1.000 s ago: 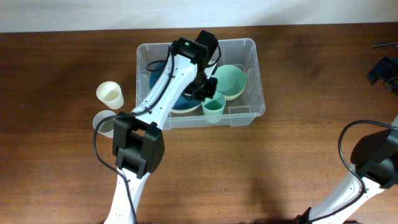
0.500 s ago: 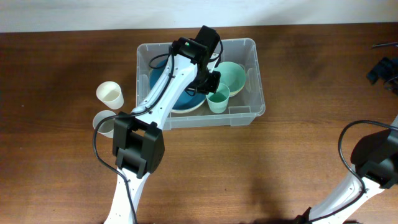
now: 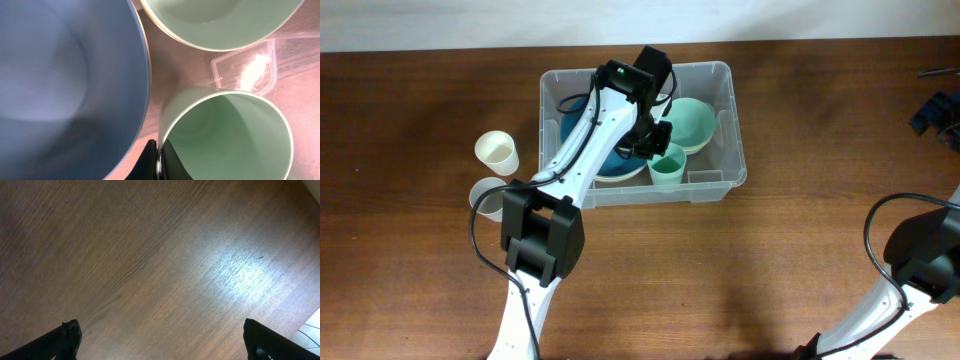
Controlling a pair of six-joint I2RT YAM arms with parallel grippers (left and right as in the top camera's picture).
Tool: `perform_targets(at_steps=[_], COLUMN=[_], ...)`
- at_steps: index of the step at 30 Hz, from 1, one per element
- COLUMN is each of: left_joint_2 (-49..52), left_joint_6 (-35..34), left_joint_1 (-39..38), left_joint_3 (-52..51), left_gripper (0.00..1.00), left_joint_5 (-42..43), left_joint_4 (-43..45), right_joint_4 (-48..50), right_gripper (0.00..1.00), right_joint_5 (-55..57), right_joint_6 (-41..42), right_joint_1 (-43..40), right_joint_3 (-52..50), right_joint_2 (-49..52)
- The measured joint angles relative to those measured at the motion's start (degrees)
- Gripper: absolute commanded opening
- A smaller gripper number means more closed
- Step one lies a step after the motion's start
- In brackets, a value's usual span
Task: Pack container
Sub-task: 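Lower the green cup into the bin beside the green bowl, release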
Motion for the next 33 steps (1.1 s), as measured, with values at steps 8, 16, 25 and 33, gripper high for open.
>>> perform_targets(at_steps=[8, 16, 25, 33], left_joint_2=[0.0, 0.0, 0.0, 0.0], left_joint_6=[0.0, 0.0, 0.0, 0.0], left_joint_1=[-0.6, -0.6, -0.6, -0.6], left_joint_3=[0.0, -0.4, -4.3, -4.6], left_gripper=[0.02, 0.02, 0.06, 0.16], left_joint_5=[0.1, -0.7, -0.8, -1.0], left_joint_4=[3.0, 3.6, 6.4, 7.6], right_joint_4=[0.0, 0.0, 0.0, 0.0], right_gripper=[0.99, 0.99, 0.99, 0.99], right_joint_5=[0.0, 0.0, 0.0, 0.0], right_joint_6=[0.0, 0.0, 0.0, 0.0], right_joint_1=[0.0, 0.0, 0.0, 0.0], right_joint_3=[0.0, 0.0, 0.0, 0.0], right_joint_2=[0.0, 0.0, 0.0, 0.0])
